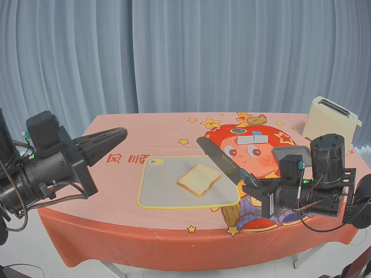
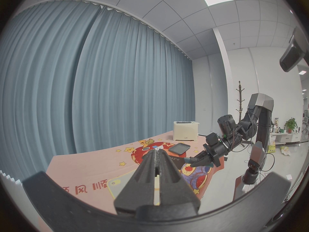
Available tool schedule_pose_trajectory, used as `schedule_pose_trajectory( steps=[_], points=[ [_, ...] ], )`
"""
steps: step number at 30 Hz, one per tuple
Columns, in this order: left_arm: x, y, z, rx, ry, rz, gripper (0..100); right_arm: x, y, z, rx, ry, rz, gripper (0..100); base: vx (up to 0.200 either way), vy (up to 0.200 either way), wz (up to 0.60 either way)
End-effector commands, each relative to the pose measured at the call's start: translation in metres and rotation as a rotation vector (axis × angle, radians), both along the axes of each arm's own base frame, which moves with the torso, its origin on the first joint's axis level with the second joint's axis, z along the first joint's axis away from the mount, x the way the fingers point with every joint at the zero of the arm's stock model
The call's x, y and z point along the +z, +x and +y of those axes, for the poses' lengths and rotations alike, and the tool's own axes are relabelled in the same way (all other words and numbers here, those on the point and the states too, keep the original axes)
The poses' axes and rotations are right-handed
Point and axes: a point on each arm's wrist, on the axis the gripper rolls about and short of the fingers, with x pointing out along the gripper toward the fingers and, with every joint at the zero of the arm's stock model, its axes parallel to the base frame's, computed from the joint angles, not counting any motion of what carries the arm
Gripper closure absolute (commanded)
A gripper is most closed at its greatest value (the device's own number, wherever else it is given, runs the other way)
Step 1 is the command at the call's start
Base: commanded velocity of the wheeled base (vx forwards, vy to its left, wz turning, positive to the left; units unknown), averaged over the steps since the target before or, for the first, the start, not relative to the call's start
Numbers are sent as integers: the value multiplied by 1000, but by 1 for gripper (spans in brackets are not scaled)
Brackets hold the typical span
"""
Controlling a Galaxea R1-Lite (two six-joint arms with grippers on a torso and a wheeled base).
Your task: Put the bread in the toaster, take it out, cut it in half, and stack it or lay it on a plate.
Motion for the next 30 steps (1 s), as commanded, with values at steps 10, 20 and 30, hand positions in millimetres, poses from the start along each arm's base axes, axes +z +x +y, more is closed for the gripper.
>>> schedule_pose_trajectory(
  steps=[10, 20, 30],
  points=[
    [-4, 47, -37, -38, -71, 30, 100, -11, 8, 3, -14, -16, 27, 100, 0, 0, 0],
    [-12, 59, -40, -37, -112, 96, 100, 2, 13, 8, 3, 13, -10, 100, 0, 0, 0],
    [-38, 73, -48, -19, -66, 174, 100, 3, 8, 27, 52, 10, -9, 100, 0, 0, 0]
  ],
)
